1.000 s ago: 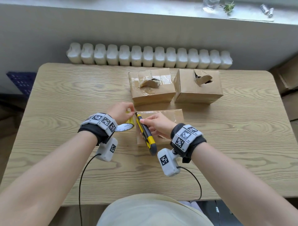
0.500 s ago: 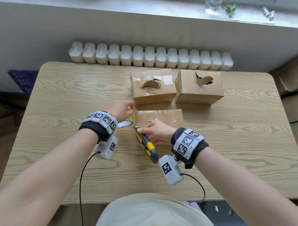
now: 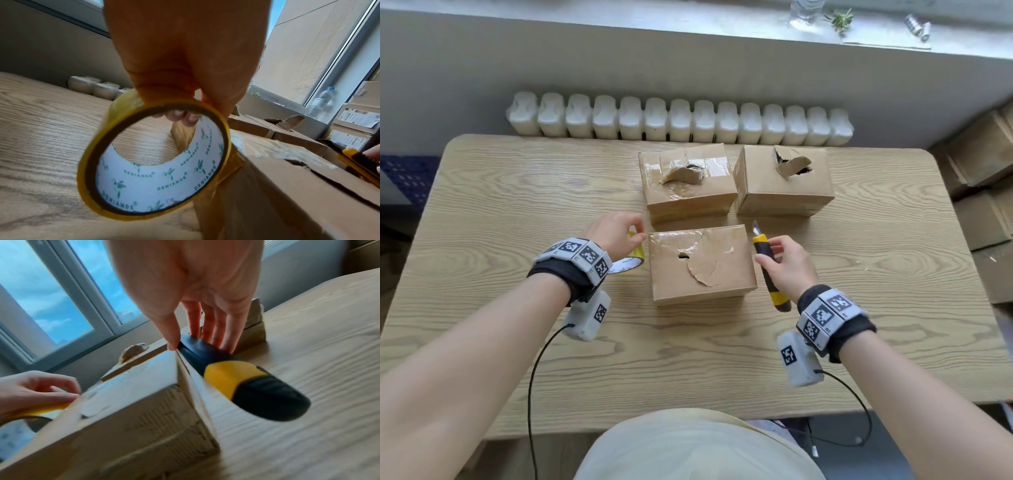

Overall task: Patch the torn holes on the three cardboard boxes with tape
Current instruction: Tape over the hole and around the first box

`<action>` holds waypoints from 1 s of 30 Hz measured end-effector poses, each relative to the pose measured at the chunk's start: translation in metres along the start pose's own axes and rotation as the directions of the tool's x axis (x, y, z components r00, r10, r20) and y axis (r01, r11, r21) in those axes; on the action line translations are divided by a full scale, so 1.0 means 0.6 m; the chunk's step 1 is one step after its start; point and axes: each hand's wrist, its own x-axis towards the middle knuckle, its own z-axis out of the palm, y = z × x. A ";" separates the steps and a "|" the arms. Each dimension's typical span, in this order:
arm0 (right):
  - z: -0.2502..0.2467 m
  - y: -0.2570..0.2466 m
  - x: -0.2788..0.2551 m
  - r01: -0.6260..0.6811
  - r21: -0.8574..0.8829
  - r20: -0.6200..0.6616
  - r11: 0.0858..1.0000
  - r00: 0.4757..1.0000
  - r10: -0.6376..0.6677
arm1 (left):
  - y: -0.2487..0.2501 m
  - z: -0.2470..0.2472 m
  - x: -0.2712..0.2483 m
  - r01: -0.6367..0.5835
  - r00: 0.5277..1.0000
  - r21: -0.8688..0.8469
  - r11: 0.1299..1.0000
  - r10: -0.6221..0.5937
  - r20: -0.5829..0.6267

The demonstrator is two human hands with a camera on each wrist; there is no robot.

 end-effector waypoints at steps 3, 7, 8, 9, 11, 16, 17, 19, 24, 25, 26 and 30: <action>0.010 0.033 0.014 -0.055 -0.164 0.010 0.985 0.998 0.058 | 0.000 0.001 0.000 0.032 0.999 0.027 0.999 -0.032 0.011; 0.035 0.052 0.019 -0.126 -0.384 0.131 0.915 0.973 0.189 | 0.000 0.002 0.003 0.036 0.999 0.077 0.996 -0.038 0.019; 0.041 0.054 0.019 -0.134 -0.416 0.146 0.899 0.966 0.211 | -0.002 0.003 0.005 0.038 0.999 0.117 0.992 -0.042 0.026; 0.047 0.056 0.019 -0.135 -0.441 0.156 0.887 0.962 0.224 | -0.004 0.004 0.005 0.042 0.998 0.161 0.986 -0.048 0.033; 0.056 0.060 0.019 -0.120 -0.473 0.171 0.873 0.959 0.224 | -0.009 0.010 0.002 0.051 0.997 0.197 0.979 -0.060 0.042; 0.076 0.071 0.020 -0.051 -0.532 0.183 0.845 0.967 0.174 | -0.014 0.017 -0.010 0.057 0.998 0.121 0.991 -0.061 0.031; 0.080 0.073 0.020 -0.038 -0.550 0.184 0.834 0.969 0.166 | -0.014 0.016 -0.013 0.069 0.997 0.098 0.993 -0.073 0.035; 0.084 0.075 0.020 -0.014 -0.576 0.186 0.817 0.971 0.148 | -0.014 0.012 -0.022 0.100 0.994 0.040 0.994 -0.101 0.041; 0.071 0.068 0.018 0.022 -0.522 0.150 0.853 0.986 0.066 | -0.015 -0.001 -0.049 0.100 0.995 -0.031 0.995 -0.100 -0.005; 0.065 0.062 0.015 0.059 -0.490 0.079 0.870 0.997 -0.023 | -0.016 -0.004 -0.055 0.095 0.995 -0.046 0.994 -0.096 -0.009; 0.058 0.053 0.011 0.129 -0.450 -0.009 0.884 0.989 -0.149 | -0.016 -0.008 -0.059 0.094 0.996 -0.061 0.994 -0.094 -0.009; 0.055 -0.005 -0.018 0.529 -0.327 -0.149 0.783 0.789 -0.596 | -0.013 -0.014 -0.078 0.069 0.997 -0.097 0.993 -0.072 -0.032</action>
